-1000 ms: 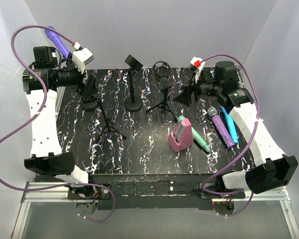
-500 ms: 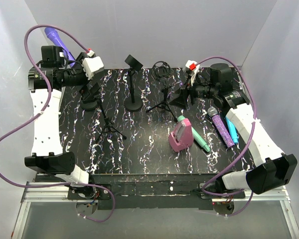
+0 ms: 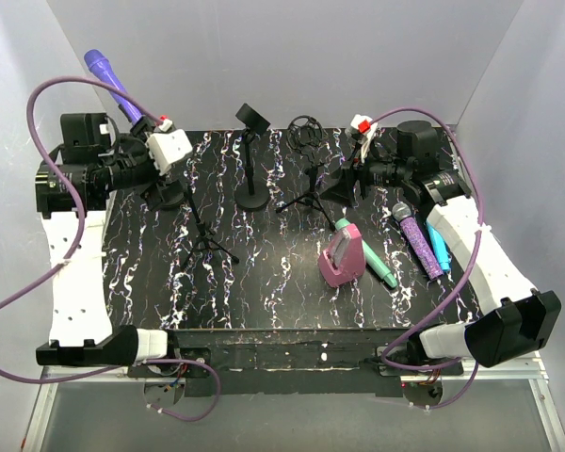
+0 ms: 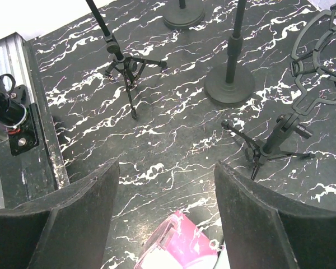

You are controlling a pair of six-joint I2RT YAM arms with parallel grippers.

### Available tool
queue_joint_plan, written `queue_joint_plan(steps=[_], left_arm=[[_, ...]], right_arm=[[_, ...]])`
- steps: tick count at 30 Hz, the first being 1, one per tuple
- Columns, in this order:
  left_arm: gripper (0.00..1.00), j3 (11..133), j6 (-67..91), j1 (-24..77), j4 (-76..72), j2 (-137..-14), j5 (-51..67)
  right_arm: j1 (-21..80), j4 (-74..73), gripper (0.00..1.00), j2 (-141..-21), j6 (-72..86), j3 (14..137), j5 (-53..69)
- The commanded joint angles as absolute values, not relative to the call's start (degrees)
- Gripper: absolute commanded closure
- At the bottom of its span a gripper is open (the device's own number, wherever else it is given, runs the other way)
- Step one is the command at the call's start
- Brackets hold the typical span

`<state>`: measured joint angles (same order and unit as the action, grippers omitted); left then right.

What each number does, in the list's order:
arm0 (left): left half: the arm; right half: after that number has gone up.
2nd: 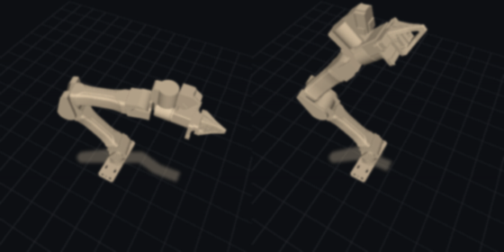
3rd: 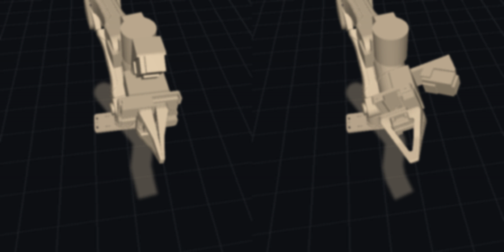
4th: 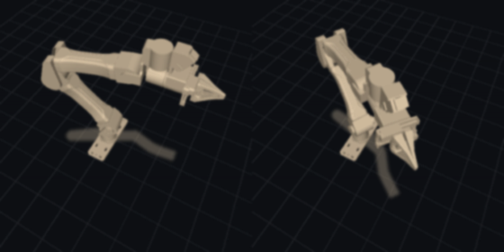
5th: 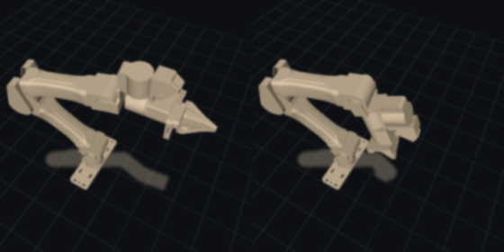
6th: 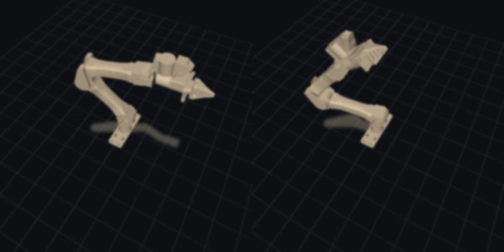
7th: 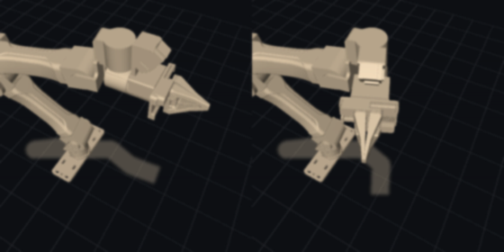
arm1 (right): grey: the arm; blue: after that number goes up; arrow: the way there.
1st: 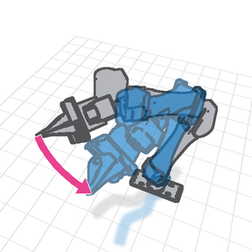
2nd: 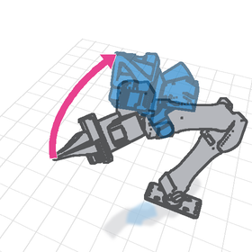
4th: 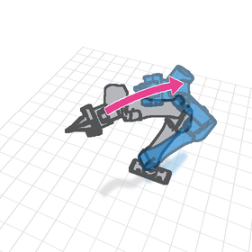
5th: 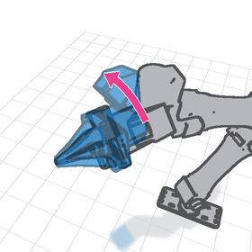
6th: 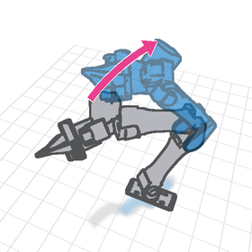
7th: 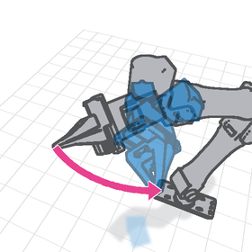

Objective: Remove the microphone from the stand

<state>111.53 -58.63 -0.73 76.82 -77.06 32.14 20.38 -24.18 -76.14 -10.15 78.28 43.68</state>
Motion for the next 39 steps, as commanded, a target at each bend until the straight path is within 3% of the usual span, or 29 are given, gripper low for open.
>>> queue_joint_plan(steps=[1, 9, 15, 27, 30, 39], left_arm=[[0.02, 107.15, -62.83, -0.88, 94.31, -76.02, 30.33], [0.14, 104.59, -71.80, -0.88, 93.61, -80.24, 27.69], [0.25, 104.67, -73.30, -0.88, 89.29, -82.26, 31.99], [0.76, 105.12, -73.40, 5.53, 94.31, -83.41, 38.67], [1.00, 104.94, -69.89, 6.50, 94.22, -82.88, 41.56], [1.00, 101.53, -42.84, 6.59, 78.79, -76.48, 51.85]], right_arm=[[20.74, -21.97, 0.26, -76.29, -9.14, 78.75, 45.00], [21.44, -21.53, 0.26, -76.03, -9.32, 78.58, 45.00], [22.06, -21.71, 0.26, -75.41, -9.14, 77.78, 44.83], [26.01, -20.92, 0.27, -81.90, -9.14, 80.41, 46.41], [28.20, -20.66, 0.27, -85.42, -8.35, 82.87, 47.45], [32.69, -13.64, 0.22, -96.67, 1.21, 86.83, 57.12]])
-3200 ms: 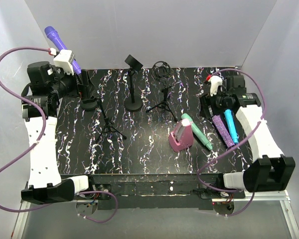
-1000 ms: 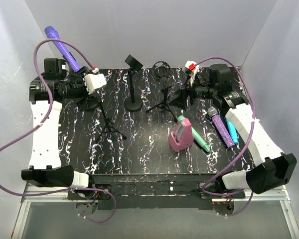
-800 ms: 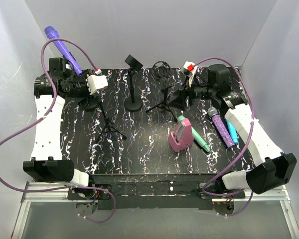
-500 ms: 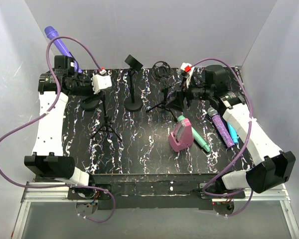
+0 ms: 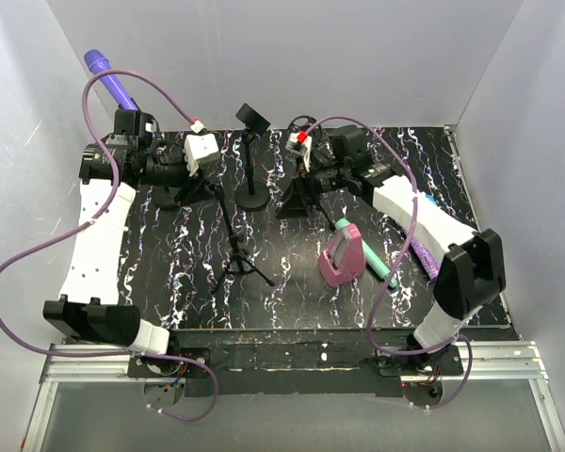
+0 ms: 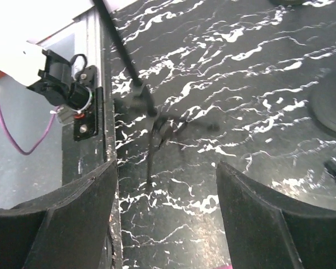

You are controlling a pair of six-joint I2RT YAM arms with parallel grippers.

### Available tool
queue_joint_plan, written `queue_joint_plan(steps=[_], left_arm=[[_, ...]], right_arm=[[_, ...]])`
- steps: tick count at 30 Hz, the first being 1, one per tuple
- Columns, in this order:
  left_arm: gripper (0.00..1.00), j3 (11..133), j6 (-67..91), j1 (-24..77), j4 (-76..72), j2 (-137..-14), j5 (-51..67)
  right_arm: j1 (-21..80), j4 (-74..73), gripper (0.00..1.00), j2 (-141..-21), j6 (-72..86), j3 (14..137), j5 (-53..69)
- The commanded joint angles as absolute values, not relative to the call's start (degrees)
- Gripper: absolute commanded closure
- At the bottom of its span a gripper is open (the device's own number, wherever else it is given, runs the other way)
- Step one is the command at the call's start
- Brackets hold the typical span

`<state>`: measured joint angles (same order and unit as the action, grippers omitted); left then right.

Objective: Remove the microphone from the stand

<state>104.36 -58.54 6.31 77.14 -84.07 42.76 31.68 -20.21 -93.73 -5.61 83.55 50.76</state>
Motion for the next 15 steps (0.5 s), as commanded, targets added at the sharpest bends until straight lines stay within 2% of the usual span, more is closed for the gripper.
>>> queue_joint_plan(steps=[1, 8, 15], left_arm=[[1.00, 99.08, -39.93, 6.59, 75.53, -74.29, 52.12], [1.00, 80.26, -31.56, 6.59, 55.84, -61.36, 49.84], [1.00, 75.33, -26.12, 6.59, 48.27, -59.50, 46.94]], right_arm=[[32.96, -12.49, 0.22, -97.64, 2.27, 86.84, 57.74], [34.80, -11.33, 0.21, -103.35, 1.15, 86.40, 63.01], [37.53, -15.37, 0.18, -103.45, -3.94, 85.25, 66.27]])
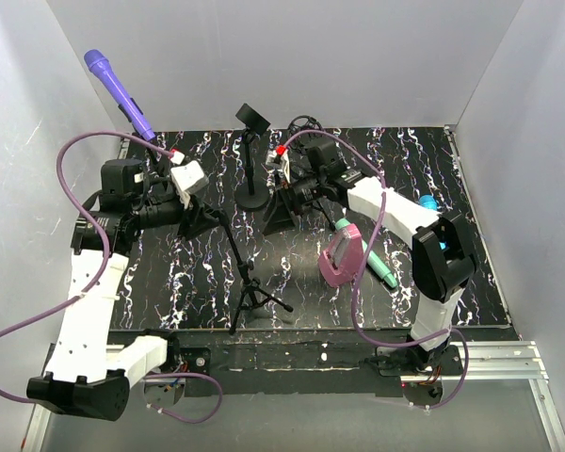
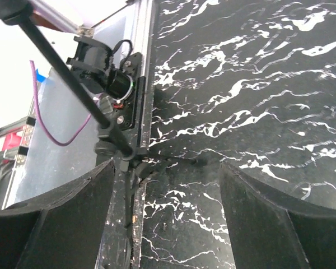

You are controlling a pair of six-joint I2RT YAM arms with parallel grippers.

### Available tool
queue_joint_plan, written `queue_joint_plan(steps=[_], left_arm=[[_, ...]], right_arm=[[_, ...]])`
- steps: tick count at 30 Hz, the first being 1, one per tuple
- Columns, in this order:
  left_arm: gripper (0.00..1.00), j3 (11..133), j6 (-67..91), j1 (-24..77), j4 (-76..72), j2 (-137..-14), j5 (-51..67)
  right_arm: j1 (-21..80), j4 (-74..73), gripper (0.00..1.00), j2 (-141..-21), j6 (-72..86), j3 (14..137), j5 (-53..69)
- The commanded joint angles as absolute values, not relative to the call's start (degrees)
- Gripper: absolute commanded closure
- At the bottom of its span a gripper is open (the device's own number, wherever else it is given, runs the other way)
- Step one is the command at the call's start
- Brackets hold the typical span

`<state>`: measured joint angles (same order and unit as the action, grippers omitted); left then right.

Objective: Remove the microphone from the stand

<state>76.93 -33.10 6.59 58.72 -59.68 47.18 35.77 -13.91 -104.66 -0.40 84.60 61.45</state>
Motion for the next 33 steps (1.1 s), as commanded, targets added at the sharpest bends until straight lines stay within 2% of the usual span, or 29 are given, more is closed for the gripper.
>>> queue_joint_plan(steps=[1, 10, 23, 26, 33], left_arm=[[1.00, 74.63, -24.19, 6.59, 46.25, -59.15, 45.80], [1.00, 68.91, -18.81, 6.59, 36.48, -57.92, 43.77], [1.00, 66.89, -15.38, 6.59, 33.75, -56.16, 41.31], [1.00, 66.71, -15.03, 6.59, 33.40, -55.81, 41.13], [1.00, 66.45, -15.21, 6.59, 33.40, -55.20, 40.52]], right_arm=[[37.88, -15.99, 0.18, -103.27, -4.48, 85.34, 66.10], [39.29, -19.51, 0.18, -102.66, -9.40, 83.41, 65.83], [42.45, -20.74, 0.26, -106.35, -10.55, 85.87, 68.03], [42.89, -20.48, 0.31, -107.22, -10.46, 86.40, 68.47], [43.15, -18.11, 0.54, -108.19, -8.79, 86.66, 69.61]])
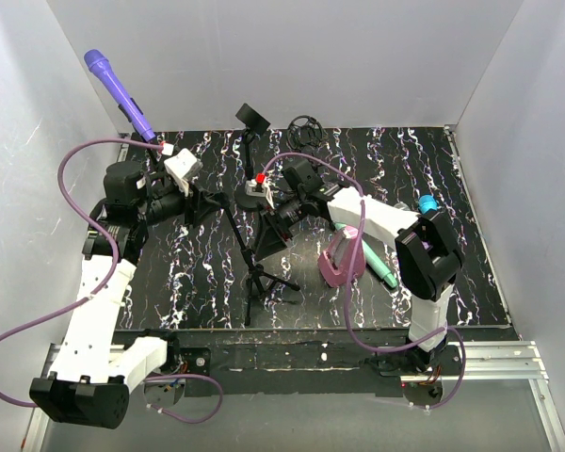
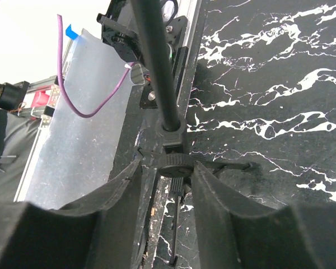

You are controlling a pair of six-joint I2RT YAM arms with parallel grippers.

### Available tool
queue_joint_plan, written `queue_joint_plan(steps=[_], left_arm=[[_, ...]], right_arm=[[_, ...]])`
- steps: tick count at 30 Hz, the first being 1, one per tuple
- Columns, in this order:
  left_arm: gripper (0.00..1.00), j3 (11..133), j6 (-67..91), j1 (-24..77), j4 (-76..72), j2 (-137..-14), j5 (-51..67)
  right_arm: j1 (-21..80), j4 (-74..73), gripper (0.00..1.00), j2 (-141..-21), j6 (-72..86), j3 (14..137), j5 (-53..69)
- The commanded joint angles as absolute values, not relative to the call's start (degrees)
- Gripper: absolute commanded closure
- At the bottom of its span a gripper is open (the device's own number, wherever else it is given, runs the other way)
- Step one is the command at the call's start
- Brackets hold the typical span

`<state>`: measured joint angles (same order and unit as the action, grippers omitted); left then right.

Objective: Remove the microphone from the stand

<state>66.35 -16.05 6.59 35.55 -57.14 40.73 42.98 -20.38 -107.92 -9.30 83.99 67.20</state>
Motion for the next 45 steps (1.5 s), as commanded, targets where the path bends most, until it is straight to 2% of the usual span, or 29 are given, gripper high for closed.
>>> queue_joint_plan(steps=[1, 7, 12, 17, 21, 23, 27, 31, 35, 38, 39, 40, 42, 43, 45], left_arm=[[1.00, 66.36, -15.12, 6.59, 33.40, -55.11, 40.43], [1.00, 66.36, -15.03, 6.59, 33.66, -55.02, 40.87], [1.00, 66.45, -15.21, 6.59, 33.93, -55.19, 40.96], [1.00, 66.53, -15.64, 6.59, 34.19, -55.02, 41.04], [1.00, 66.45, -15.74, 6.59, 34.37, -54.93, 40.08], [1.00, 66.53, -13.81, 6.59, 33.49, -55.11, 38.16], [1.00, 66.36, -9.41, 6.59, 32.70, -56.16, 36.56], [1.00, 65.92, -7.82, 6.59, 32.43, -56.43, 36.65], [1.00, 65.74, -7.74, 6.59, 32.52, -56.86, 36.56], [1.00, 65.74, -7.65, 6.59, 32.17, -57.22, 36.83], [1.00, 65.66, -7.56, 6.59, 32.25, -57.22, 36.91], [1.00, 65.48, -7.82, 6.59, 32.26, -57.22, 36.83], [1.00, 65.22, -8.17, 6.59, 32.17, -57.13, 36.83], [1.00, 65.13, -8.26, 6.59, 32.25, -57.13, 36.91], [1.00, 64.95, -8.44, 6.59, 32.26, -57.13, 37.35]], right_arm=[[43.15, -18.02, 0.55, -108.19, -8.70, 86.75, 69.78], [43.07, -17.06, 0.52, -108.02, -6.69, 87.10, 69.79], [42.98, -16.52, 0.56, -108.02, -5.89, 87.19, 69.61], [43.07, -16.44, 0.73, -107.84, -5.71, 87.10, 68.91], [42.89, -17.31, 0.97, -105.57, -10.08, 86.66, 65.93], [43.50, -18.11, 0.99, -101.98, -18.76, 84.57, 59.89], [46.13, -1.46, 0.99, -91.87, -38.53, 70.71, 47.23], [47.20, 20.61, 0.99, -88.42, -60.60, 58.47, 41.93], [46.93, 38.81, 0.99, -89.82, -64.43, 54.24, 42.89], [46.85, 40.34, 0.99, -88.86, -60.66, 53.26, 43.42], [46.85, 40.25, 0.93, -88.60, -58.38, 53.26, 42.46], [46.76, 38.51, 0.81, -88.33, -56.71, 53.35, 41.58], [46.32, 29.58, 0.45, -87.20, -55.38, 55.45, 41.22], [45.62, 22.92, 0.34, -86.40, -53.89, 56.85, 42.26], [43.95, 9.47, 0.28, -85.78, -49.86, 62.12, 45.34]])
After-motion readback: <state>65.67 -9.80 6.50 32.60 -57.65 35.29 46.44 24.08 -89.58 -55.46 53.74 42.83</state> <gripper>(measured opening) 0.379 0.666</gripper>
